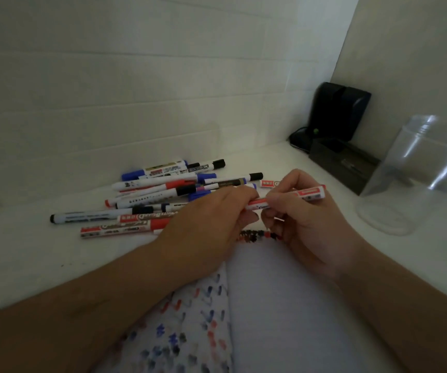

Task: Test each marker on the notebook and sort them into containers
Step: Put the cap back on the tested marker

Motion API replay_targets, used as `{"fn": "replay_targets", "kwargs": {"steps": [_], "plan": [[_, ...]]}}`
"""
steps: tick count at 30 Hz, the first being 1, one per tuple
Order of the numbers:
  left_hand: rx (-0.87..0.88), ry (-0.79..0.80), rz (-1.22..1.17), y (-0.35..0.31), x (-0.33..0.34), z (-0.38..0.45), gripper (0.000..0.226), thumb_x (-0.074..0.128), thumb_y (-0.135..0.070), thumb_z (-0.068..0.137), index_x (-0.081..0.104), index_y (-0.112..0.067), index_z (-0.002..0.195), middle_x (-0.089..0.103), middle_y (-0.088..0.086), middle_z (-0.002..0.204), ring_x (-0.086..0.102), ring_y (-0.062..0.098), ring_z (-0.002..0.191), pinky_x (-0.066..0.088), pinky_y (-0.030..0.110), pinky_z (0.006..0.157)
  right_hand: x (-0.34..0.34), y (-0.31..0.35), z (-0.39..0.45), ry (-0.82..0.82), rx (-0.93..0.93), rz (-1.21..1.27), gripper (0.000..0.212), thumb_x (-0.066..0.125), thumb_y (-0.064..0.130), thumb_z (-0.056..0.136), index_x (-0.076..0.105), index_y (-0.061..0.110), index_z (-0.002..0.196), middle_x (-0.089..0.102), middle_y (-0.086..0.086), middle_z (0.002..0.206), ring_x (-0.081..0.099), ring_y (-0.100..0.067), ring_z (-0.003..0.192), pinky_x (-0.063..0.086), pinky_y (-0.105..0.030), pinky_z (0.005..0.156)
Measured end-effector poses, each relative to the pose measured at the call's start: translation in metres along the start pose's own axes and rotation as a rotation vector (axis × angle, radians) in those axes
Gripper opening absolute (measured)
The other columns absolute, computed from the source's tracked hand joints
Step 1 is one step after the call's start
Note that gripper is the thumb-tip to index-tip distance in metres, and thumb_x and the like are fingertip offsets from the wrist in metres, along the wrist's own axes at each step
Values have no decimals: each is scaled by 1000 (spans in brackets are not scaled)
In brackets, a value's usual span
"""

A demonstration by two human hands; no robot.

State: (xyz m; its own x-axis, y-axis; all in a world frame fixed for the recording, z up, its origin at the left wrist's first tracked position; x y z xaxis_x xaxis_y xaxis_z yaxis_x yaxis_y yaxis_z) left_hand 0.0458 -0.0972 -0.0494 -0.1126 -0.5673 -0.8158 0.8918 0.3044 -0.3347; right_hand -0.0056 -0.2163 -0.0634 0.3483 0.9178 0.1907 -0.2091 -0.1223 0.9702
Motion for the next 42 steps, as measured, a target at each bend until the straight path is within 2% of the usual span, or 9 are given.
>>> {"fn": "replay_targets", "kwargs": {"steps": [4, 7, 11, 19, 25, 29, 33, 36, 42], "plan": [[88, 30, -3, -14, 0, -1, 33, 37, -40, 105, 55, -25, 129, 65, -9, 107, 54, 4, 91, 46, 22, 79, 8, 4, -4, 75, -19, -8, 25, 81, 16, 80, 57, 13, 77, 54, -10, 59, 46, -14, 48, 35, -19, 42], [106, 35, -5, -18, -3, 0, 33, 36, -42, 105, 59, -24, 119, 56, -16, 83, 46, 3, 71, 41, 24, 64, 11, 4, -6, 67, 4, 20, 16, 62, 6, 94, 55, 12, 81, 53, -10, 58, 45, -13, 45, 32, -19, 39], [78, 45, -68, -18, -3, 0, 33, 40, -45, 103, 60, -26, 120, 47, -21, 68, 48, -5, 63, 33, 19, 57, 12, 1, -4, 86, 20, 46, 14, 58, 3, 94, 58, 15, 87, 55, -10, 59, 48, -13, 45, 30, -19, 38], [59, 54, -95, -19, -7, 2, 28, 43, -50, 103, 61, -38, 120, 52, -29, 66, 52, -8, 62, 30, 12, 53, 9, 2, -5, 149, 43, 25, 9, 61, 7, 93, 64, 14, 89, 57, -12, 61, 51, -14, 46, 34, -20, 39], [-35, 80, -46, -7, -11, 1, 54, 43, -75, 88, 42, -52, 137, 52, -23, 64, 54, -3, 61, 38, 17, 55, 4, 9, -1, 192, 55, -3, 9, 62, 14, 86, 69, 19, 87, 57, -13, 64, 49, -17, 47, 34, -22, 41], [-205, 235, 67, 8, 1, -4, 72, 59, -88, 69, 31, -54, 126, 49, -21, 72, 51, -3, 67, 49, 24, 62, -21, 21, 3, 177, 96, 20, 14, 59, 16, 86, 71, 9, 85, 62, -15, 70, 56, -20, 55, 46, -23, 50], [-211, 340, 218, 10, 11, -5, 67, 48, -95, 65, 46, -52, 117, 54, -23, 88, 54, -2, 81, 56, 30, 73, -20, 11, 2, 147, 86, -289, 11, 69, 9, 76, 63, 12, 68, 55, -11, 60, 45, -18, 47, 38, -22, 42], [-217, 365, 276, 12, 14, -4, 66, 45, -97, 65, 55, -50, 111, 59, -21, 92, 55, -2, 80, 55, 29, 72, -10, 4, 0, 131, 42, -573, 20, 73, 8, 78, 59, 16, 67, 57, -1, 57, 50, -13, 48, 41, -22, 47], [-223, 380, 287, 17, 18, -3, 68, 43, -99, 62, 55, -49, 108, 58, -21, 87, 54, -3, 76, 57, 31, 71, -22, -2, 2, -26, 84, -683, 27, 70, 5, 82, 53, 14, 63, 66, -11, 59, 60, -23, 52, 47, -28, 47]]}}
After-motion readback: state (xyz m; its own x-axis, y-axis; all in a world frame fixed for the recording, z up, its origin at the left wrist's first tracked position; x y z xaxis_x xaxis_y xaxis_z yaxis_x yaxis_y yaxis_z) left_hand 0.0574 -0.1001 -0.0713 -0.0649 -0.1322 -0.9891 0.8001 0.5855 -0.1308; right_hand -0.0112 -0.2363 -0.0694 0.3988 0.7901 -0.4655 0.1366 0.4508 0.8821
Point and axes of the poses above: each hand's wrist, its own z-axis towards the middle knuckle, its own x-axis out of the palm, y = z × x, the point moved 10 cm from there along z, towards the middle knuckle
